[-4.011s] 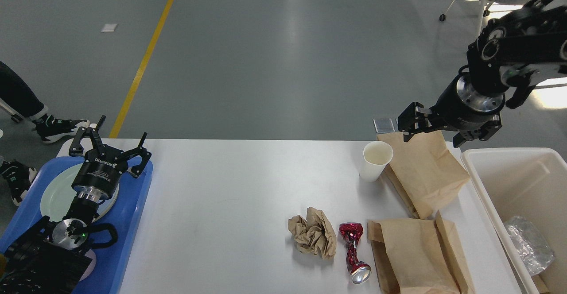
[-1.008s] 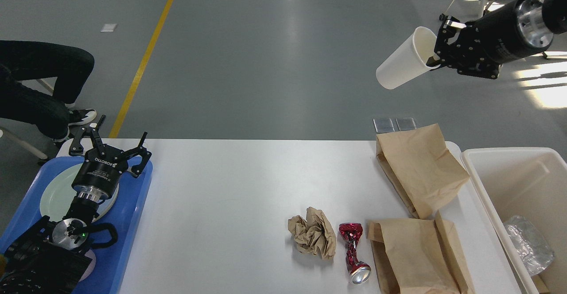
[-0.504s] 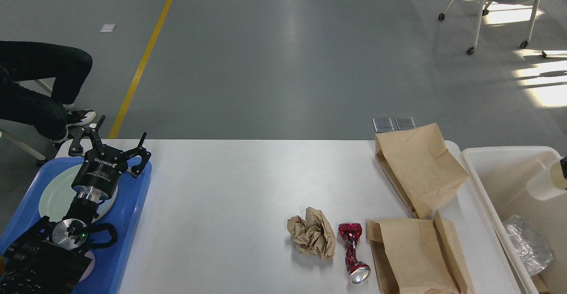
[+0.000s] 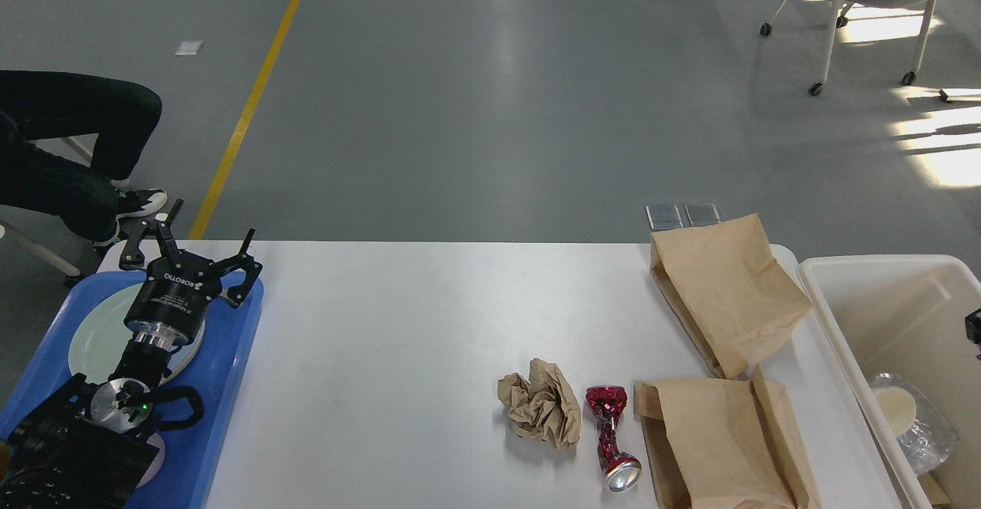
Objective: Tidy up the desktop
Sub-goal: 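Lift the cup and drop it into the white bin, then move the right gripper back toward the brown paper bags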
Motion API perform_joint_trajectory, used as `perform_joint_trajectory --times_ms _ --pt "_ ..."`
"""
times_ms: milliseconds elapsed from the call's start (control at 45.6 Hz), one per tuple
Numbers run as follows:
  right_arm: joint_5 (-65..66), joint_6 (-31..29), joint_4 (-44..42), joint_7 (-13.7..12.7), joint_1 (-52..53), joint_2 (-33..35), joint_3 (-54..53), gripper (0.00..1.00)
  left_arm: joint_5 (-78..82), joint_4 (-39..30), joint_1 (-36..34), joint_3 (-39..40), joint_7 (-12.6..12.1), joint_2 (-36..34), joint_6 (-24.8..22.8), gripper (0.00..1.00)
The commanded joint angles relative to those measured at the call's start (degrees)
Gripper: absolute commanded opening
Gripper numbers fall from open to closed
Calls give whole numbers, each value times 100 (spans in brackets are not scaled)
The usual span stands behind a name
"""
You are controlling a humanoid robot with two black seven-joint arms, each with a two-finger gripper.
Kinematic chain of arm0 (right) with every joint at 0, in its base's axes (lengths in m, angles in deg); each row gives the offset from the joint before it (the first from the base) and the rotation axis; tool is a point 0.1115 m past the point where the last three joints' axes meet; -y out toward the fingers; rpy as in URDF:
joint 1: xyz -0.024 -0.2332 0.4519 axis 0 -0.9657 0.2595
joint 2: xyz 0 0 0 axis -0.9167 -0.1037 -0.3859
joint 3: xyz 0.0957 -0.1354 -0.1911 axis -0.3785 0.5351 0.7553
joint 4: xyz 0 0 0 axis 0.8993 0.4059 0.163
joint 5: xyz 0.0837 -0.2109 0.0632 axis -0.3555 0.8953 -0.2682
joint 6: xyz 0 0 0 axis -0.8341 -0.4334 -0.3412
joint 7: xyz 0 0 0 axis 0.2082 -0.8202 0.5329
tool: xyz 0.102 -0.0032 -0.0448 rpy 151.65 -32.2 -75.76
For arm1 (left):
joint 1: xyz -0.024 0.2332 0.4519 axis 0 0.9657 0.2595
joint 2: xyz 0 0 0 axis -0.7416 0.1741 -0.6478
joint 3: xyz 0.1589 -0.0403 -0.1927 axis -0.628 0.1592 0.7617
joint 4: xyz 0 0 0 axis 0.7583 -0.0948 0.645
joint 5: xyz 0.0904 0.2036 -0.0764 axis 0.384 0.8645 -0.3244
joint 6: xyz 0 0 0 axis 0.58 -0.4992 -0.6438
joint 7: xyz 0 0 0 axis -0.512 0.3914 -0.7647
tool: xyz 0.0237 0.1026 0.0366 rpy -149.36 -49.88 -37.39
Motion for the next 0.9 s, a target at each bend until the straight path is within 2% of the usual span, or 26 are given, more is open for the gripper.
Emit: perform_joint_trajectory --times_ms 0,132,241,526,745,877 --pt "19 -29 6 -9 100 -189 42 100 0 0 -1 0 0 0 0 97" --pt "37 -143 155 -35 478 -216 164 100 0 0 -1 0 0 0 0 97" --pt "107 -432 471 -36 1303 -312 550 100 0 0 -1 0 0 0 0 97" --pt "204 -1487 1499 -36 3615 -1296 1553 100 0 0 -1 0 0 0 0 97" --pt "213 -2744 2615 -27 5065 -1455 1483 100 0 0 -1 0 0 0 0 97" --pt "195 -3236 3450 8 6005 -1403 1448 100 0 0 -1 0 0 0 0 97"
